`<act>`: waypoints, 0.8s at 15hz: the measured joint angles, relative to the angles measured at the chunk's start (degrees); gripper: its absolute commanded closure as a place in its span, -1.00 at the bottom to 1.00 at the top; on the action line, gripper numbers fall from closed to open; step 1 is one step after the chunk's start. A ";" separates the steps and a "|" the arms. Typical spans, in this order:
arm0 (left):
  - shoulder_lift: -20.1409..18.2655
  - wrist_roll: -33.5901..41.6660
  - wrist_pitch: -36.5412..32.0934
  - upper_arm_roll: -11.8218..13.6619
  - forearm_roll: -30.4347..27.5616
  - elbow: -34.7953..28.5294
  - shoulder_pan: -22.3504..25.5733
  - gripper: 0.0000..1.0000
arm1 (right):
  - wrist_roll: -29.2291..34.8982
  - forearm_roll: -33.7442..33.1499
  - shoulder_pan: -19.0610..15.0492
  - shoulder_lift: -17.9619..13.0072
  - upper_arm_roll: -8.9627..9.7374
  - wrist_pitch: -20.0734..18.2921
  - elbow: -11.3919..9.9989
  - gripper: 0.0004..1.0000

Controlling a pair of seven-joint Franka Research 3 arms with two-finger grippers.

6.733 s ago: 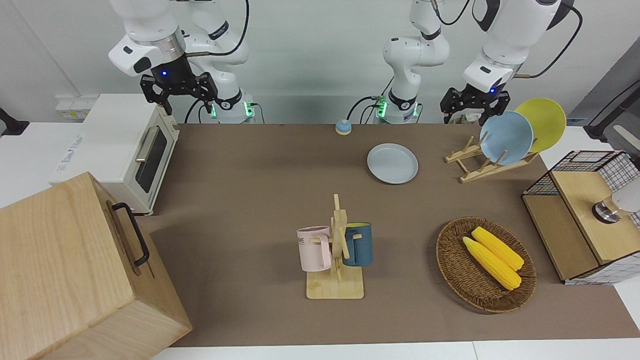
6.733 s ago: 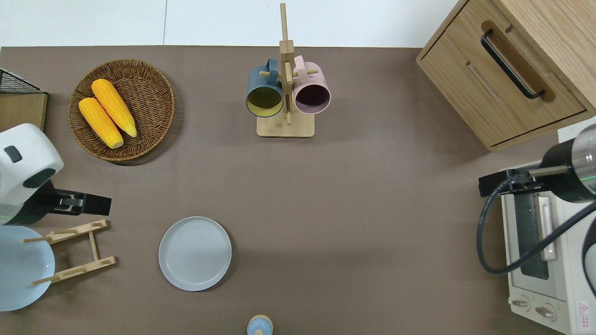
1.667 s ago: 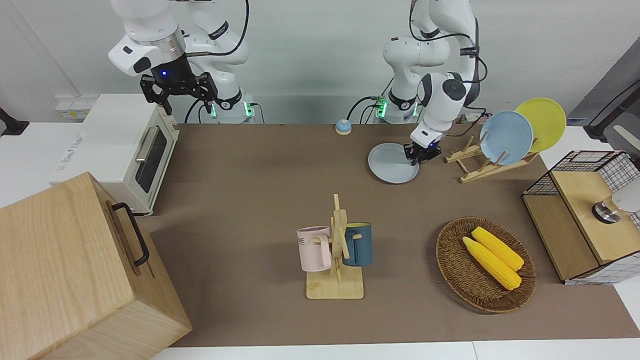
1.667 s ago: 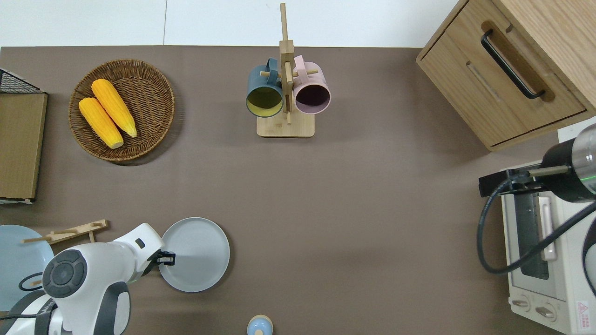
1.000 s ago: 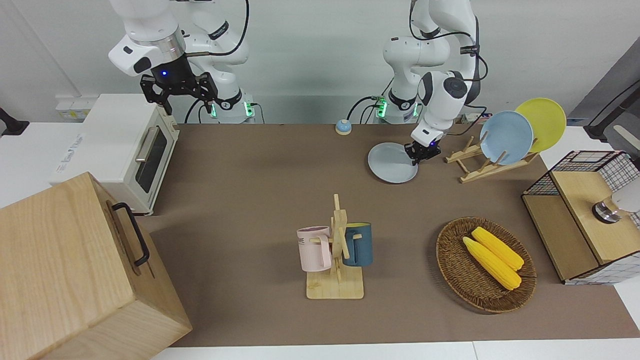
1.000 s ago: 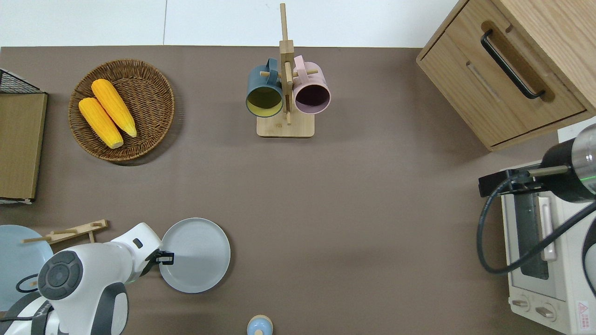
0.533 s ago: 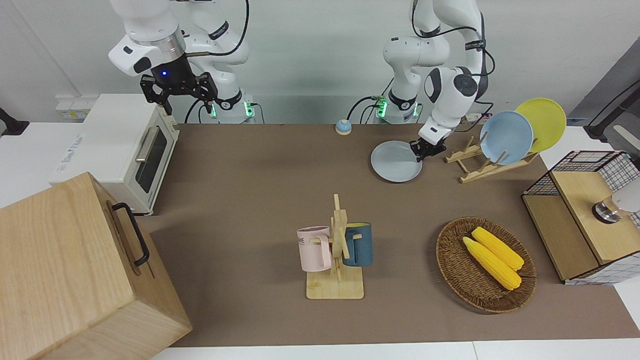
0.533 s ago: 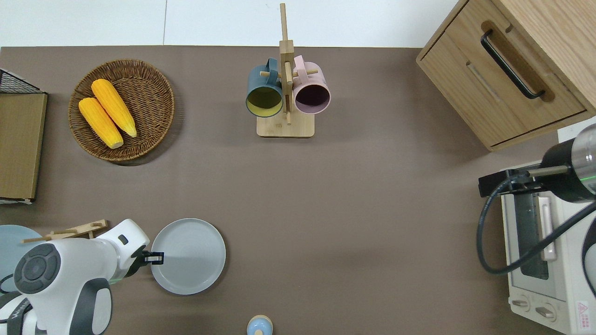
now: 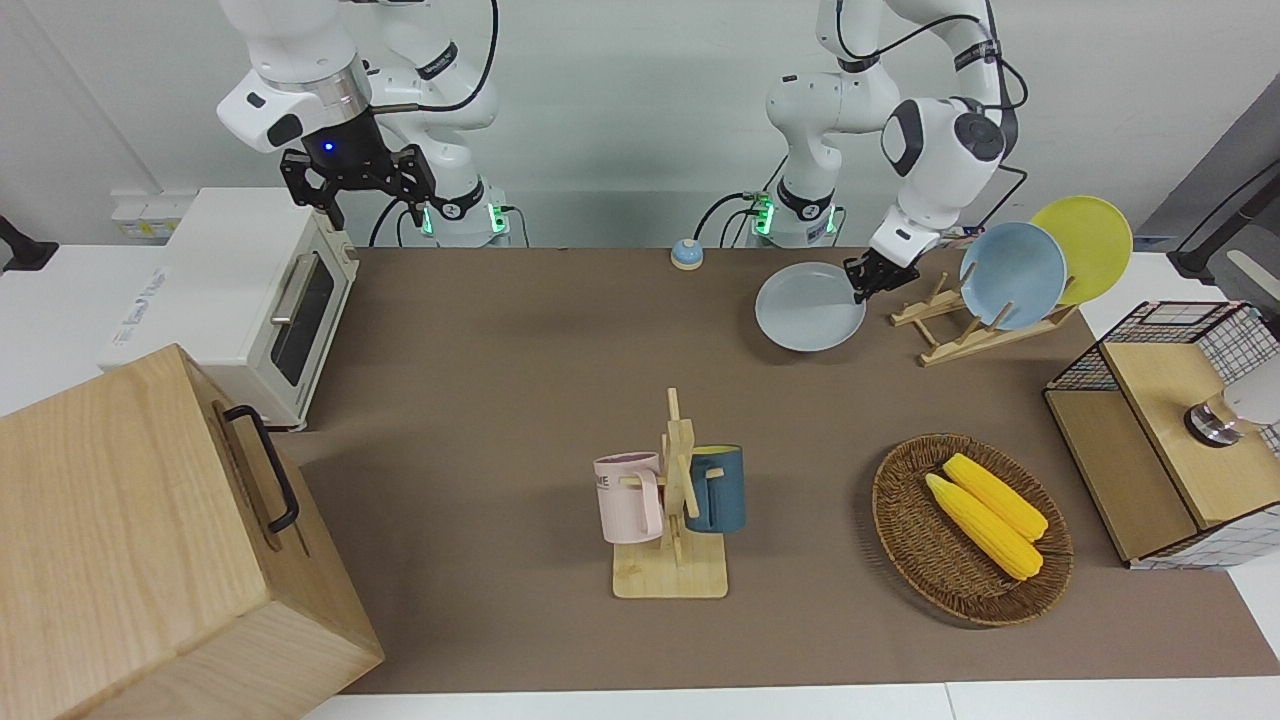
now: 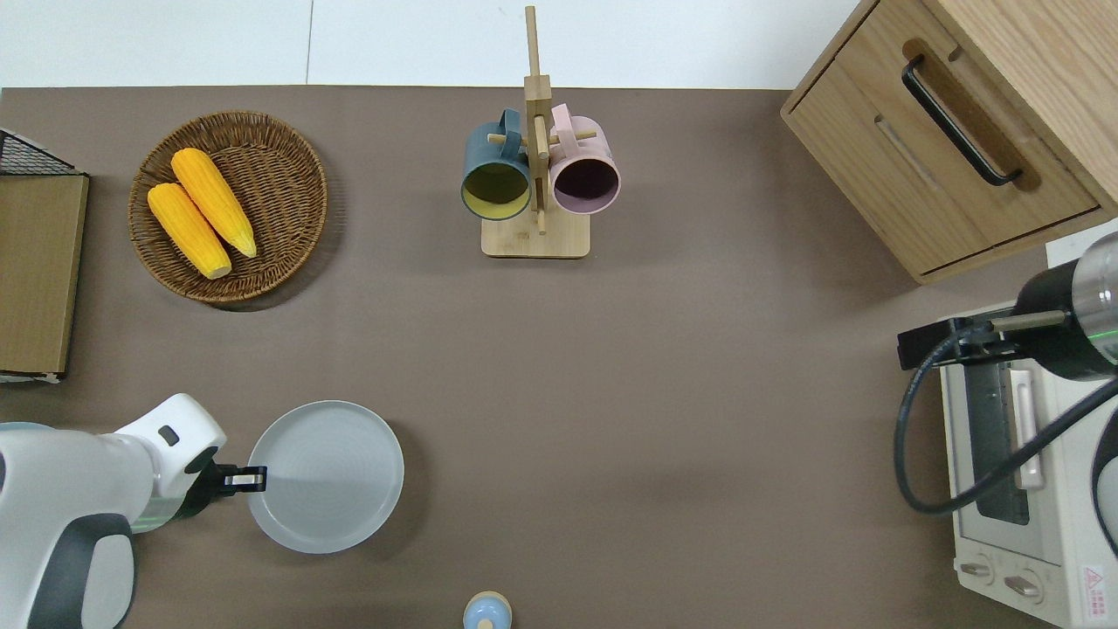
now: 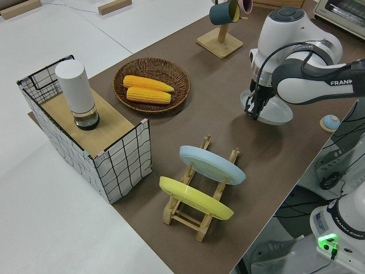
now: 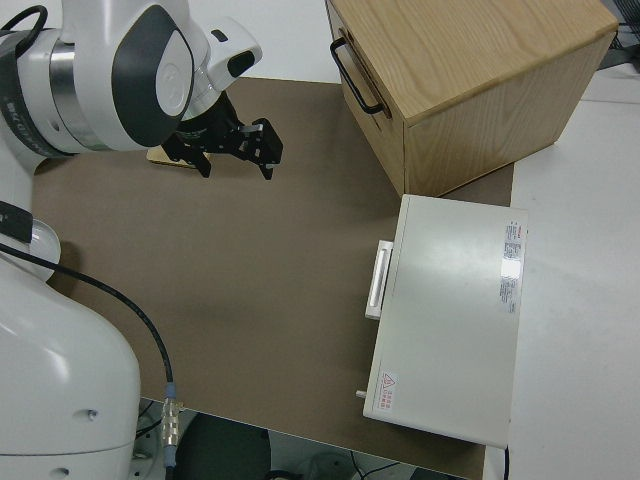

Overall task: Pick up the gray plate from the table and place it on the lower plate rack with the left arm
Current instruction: 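Lift the gray plate with the left gripper and carry it toward the rack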

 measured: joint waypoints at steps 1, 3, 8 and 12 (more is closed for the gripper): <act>-0.47 0.00 -1.85 0.19 0.00 1.44 0.00 1.00 | 0.00 0.00 0.00 0.00 0.00 0.00 0.00 -0.98; -0.98 0.00 -5.66 0.90 0.00 4.30 0.01 1.00 | 0.00 0.00 0.00 0.00 0.00 0.00 0.00 -0.98; -1.44 0.01 -17.02 1.76 0.01 14.05 0.01 1.00 | 0.00 0.00 0.00 0.00 0.00 0.00 0.00 -0.98; -1.54 0.01 -24.06 1.76 -0.48 21.00 0.01 1.00 | 0.00 0.00 0.00 0.00 0.00 0.00 0.00 -0.98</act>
